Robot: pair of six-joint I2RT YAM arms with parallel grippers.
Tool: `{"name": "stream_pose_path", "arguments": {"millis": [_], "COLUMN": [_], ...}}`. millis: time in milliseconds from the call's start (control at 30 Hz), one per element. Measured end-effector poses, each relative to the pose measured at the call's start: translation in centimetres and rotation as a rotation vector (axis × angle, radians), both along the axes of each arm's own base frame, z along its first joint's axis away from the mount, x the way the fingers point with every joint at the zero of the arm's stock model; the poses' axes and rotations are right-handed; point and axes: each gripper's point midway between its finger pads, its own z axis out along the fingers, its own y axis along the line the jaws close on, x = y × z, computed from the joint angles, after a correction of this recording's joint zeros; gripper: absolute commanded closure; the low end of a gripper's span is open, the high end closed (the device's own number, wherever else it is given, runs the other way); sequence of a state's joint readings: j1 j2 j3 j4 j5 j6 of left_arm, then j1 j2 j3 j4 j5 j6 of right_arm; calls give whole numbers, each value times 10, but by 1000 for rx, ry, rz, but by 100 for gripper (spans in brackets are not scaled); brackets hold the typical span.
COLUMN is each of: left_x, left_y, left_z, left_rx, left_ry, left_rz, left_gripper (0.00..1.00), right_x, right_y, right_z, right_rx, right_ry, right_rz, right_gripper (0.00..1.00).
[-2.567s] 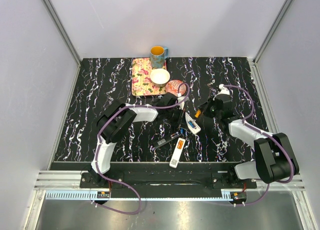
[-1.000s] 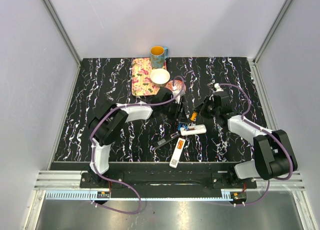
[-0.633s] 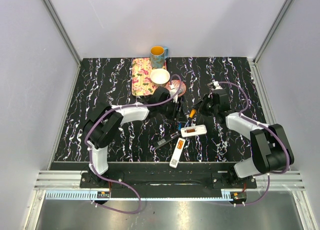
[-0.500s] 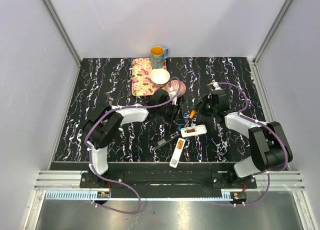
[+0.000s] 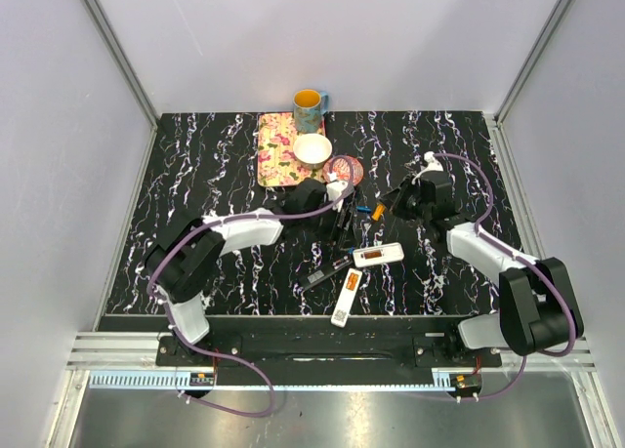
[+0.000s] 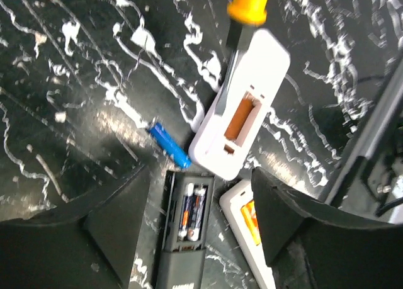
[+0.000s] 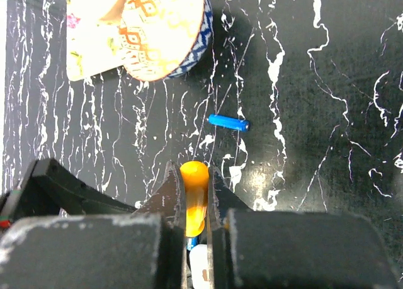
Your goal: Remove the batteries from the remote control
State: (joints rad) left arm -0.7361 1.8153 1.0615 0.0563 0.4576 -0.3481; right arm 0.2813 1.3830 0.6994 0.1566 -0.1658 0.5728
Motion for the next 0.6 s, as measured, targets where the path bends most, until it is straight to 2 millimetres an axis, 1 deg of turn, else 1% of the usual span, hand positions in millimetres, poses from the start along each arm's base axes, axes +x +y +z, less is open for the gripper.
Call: {"name": "stream_pose_path", "arguments": {"millis": [100, 133, 200, 333, 400, 500, 600], "left_x": [-11, -14, -23, -34, -39, -43, -51], "left_y": [10, 17, 28, 59, 71, 80, 74], "left_z": [-3, -10, -12, -26, -34, -43, -45], "left_rx": [68, 104, 156, 283, 331, 372, 376], "left_ry": [-62, -78, -117, -171, -185, -193, -215], "left_rz": [3, 10, 16, 43, 46, 41, 15], "left_gripper": [25, 23, 22, 22, 22, 24, 25], "right_x": [0, 0, -1, -6, -8, -9, -10], "right_y": [-1, -2, -2, -3, -3, -2, -1], "right_z": [9, 9, 8, 2, 1, 1, 1], "right_rx": [-4, -7, -14, -29, -35, -39, -39], "right_ry": [-26, -28, -24, -12, -10, -12, -14], "right_rz": [-1, 0, 3, 17, 27, 39, 48], "right_gripper": [100, 100, 100, 100, 100, 100, 100]}}
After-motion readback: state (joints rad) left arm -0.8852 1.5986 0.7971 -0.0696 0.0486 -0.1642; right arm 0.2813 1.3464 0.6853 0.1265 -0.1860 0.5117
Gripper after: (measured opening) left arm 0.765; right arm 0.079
